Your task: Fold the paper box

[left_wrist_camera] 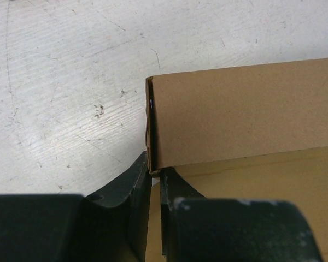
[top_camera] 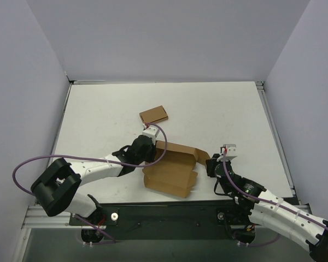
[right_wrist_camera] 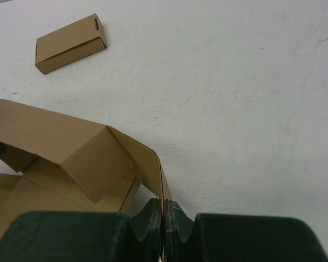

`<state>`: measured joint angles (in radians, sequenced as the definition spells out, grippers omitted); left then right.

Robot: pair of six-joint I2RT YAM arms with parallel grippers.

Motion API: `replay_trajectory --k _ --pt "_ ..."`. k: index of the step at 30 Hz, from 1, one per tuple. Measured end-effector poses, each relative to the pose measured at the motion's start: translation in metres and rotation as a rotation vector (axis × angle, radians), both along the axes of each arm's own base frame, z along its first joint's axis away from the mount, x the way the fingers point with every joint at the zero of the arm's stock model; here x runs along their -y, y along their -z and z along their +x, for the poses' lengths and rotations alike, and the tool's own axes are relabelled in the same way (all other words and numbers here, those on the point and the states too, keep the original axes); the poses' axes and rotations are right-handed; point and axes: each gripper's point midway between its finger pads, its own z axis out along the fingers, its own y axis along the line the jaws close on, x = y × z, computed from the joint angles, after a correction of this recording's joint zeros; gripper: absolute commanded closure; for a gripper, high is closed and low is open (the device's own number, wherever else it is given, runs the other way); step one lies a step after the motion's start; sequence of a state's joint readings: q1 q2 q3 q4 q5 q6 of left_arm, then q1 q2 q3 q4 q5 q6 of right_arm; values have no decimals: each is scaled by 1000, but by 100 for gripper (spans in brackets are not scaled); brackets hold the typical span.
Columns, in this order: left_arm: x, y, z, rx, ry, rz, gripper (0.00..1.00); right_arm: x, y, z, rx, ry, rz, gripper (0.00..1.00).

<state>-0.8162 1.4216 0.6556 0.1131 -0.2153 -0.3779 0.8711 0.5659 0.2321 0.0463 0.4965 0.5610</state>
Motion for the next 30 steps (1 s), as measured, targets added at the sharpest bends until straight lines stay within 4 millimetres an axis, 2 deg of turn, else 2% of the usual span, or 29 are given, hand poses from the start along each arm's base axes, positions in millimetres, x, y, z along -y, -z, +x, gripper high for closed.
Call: replay_trajectory --k 16,30 --pt "-19 -1 29 52 -190 192 100 -22 -2 -10 -59 -59 112 100" --pt "-21 -1 35 59 -220 228 100 -23 -3 -14 -79 -48 153 100"
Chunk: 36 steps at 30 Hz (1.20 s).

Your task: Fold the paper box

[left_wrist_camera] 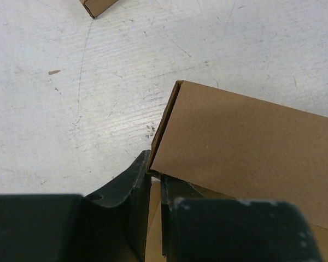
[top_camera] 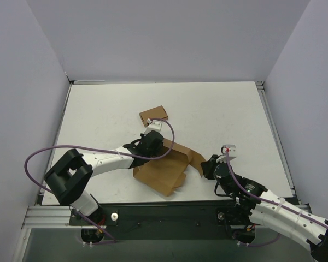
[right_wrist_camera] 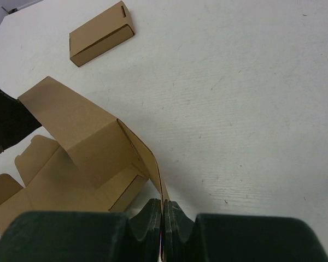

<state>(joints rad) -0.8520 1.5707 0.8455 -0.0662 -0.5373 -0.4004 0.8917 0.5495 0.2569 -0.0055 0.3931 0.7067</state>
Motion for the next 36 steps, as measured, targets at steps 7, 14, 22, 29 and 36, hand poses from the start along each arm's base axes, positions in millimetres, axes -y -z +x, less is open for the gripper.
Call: replay_trajectory --k 7,14,22,29,36 --pt "-2 0 -1 -3 -4 18 100 -1 0 -1 -5 -1 11 100" --pt "5 2 -8 13 44 -67 86 -3 -1 1 2 -2 9 100" --pt "0 13 -19 15 87 -151 64 -3 0 4 14 3 3 100" --pt "-2 24 -26 -9 123 -210 46 -3 -1 5 19 3 8 100" --pt "6 8 -22 33 146 -277 32 -3 -2 5 19 3 9 100"
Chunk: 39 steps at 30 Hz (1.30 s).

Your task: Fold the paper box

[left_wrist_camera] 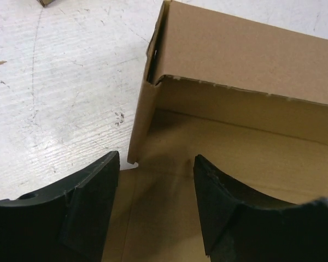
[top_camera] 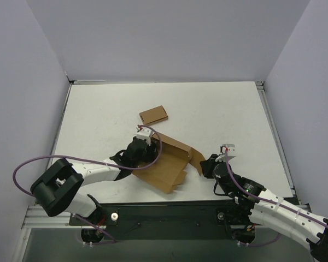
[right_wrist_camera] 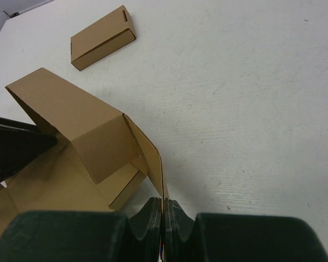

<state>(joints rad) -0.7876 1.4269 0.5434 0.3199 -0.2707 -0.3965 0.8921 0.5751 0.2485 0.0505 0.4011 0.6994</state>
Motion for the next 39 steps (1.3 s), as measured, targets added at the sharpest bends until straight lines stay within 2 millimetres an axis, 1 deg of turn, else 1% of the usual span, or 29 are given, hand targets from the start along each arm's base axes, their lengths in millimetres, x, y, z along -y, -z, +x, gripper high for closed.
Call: replay_trajectory --k 7,17,22,25,27,30,33,39 --pt "-13 -10 4 31 -22 -33 28 -1 -1 1 5 -1 6 100" --pt "-10 -19 12 68 11 -59 22 -3 -4 1 11 -7 15 100" --pt "-10 -23 22 84 20 -74 20 -6 -5 1 18 -23 17 100" --pt "-8 -31 29 103 33 -88 20 -10 -4 0 24 -46 23 100" --pt "-6 -40 37 125 43 -98 20 -13 -4 -1 27 -63 27 100" --pt "-5 -47 48 146 54 -107 19 -18 -4 -3 31 -97 36 100" --pt "-7 -46 55 154 63 -104 19 -22 -4 -5 33 -126 45 100" --pt "-14 -36 63 144 79 -106 20 -27 -5 -9 38 -162 55 100"
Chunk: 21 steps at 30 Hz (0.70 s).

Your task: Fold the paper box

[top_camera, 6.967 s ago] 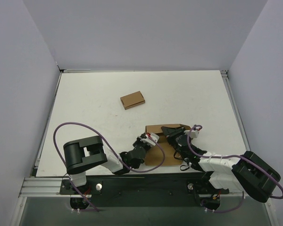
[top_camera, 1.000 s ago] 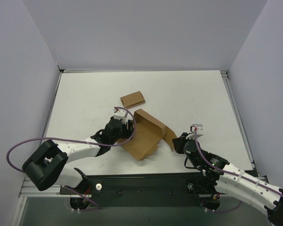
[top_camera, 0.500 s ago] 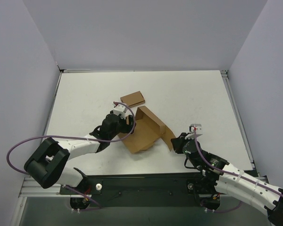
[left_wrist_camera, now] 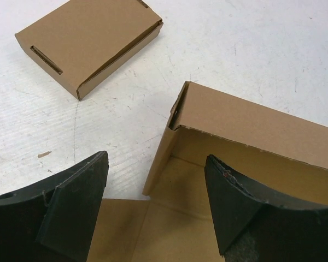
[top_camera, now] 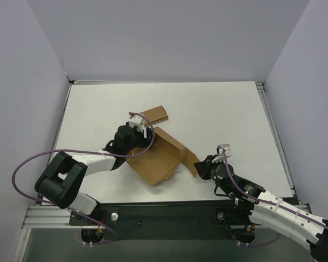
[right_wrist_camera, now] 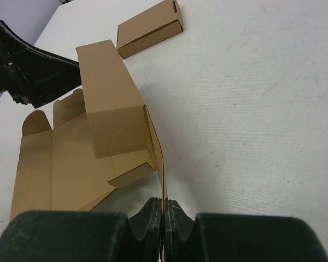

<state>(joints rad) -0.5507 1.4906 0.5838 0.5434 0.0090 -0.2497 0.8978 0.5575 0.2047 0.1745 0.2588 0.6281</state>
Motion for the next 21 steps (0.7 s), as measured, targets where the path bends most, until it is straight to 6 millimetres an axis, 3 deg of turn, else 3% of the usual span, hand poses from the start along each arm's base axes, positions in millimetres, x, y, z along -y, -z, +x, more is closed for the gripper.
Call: replay_trajectory --k 15,16,21 --pt "11 19 3 4 67 -25 38 -5 0 -4 -8 -31 9 100" --pt "12 20 4 3 67 -25 45 -5 0 -4 -8 -31 9 100" --pt "14 25 5 8 76 -22 59 -5 0 -4 -8 -31 10 100"
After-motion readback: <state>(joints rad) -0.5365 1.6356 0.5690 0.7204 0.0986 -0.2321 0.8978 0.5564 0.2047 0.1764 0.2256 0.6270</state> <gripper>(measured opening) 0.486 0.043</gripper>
